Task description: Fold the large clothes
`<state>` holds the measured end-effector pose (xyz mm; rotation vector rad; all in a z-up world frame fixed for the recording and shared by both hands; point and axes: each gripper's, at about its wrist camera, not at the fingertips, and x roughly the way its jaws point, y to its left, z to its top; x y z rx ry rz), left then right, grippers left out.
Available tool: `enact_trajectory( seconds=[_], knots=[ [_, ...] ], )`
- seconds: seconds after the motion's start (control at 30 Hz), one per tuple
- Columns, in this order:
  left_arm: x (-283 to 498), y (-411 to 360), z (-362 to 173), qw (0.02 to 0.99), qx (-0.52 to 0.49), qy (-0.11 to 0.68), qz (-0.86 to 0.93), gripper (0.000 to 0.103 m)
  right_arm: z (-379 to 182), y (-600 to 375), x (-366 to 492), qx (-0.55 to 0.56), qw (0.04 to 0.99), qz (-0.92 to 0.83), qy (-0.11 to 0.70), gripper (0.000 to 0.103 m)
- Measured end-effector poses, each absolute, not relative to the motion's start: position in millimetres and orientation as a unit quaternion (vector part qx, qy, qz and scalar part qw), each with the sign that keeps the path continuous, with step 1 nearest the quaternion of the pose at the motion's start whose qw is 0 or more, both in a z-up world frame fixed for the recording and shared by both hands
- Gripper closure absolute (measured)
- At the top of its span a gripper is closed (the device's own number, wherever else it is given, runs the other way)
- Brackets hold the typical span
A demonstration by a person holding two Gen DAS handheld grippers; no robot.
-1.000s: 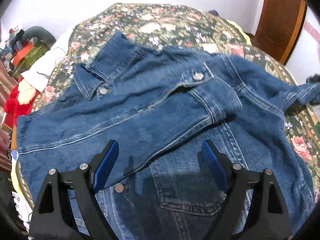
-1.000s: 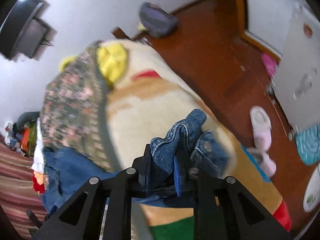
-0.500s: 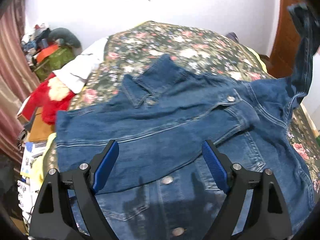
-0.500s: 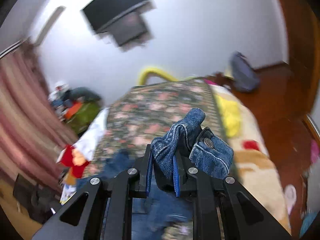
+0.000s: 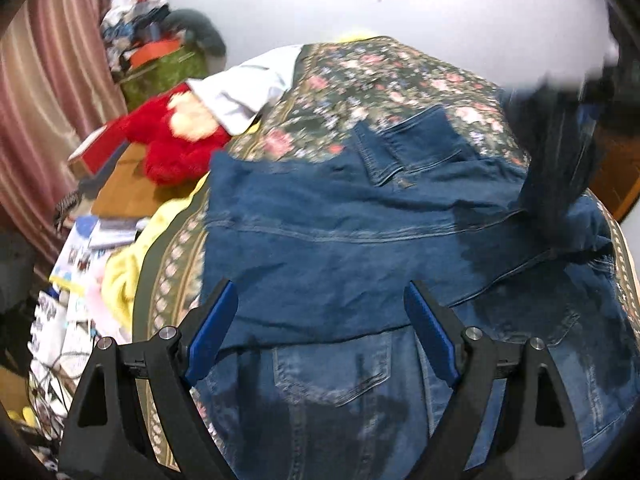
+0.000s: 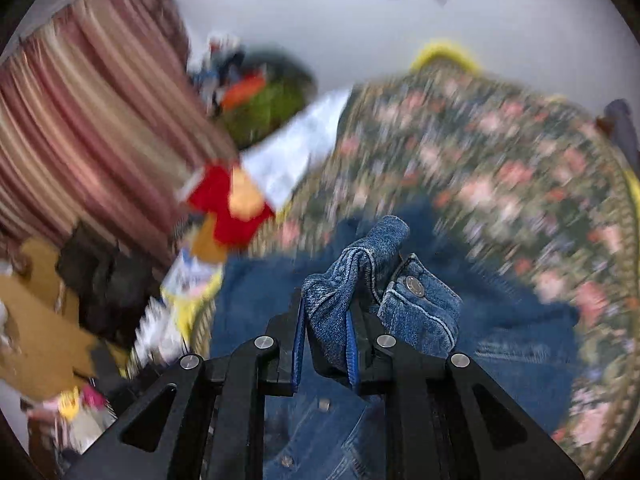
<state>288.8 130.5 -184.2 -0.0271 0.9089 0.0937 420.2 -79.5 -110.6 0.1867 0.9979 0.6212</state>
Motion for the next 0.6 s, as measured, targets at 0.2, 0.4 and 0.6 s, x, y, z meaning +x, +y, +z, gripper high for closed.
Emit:
enact_trajectory(
  seconds=[0.2,0.4,0.6],
  knots=[
    [282.5,147.4,-201.7,0.888,-0.024,0.456,0.062,0.018,-201.7,-38.6,410.5,0.046,0.762,0.293,0.576,0.088],
    [281.0,147.0,-208.3,0.881,-0.041,0.468,0.058,0.018,-222.5,-20.1,392.5,-0.037,0.731,0.31,0.608,0.088],
    [276.2,130.1,-193.5,0.89,-0.031,0.454,0.038,0.018,-167.2,-25.5,375.4,-0.093,0.767,0.316,0.551,0.087]
  ],
)
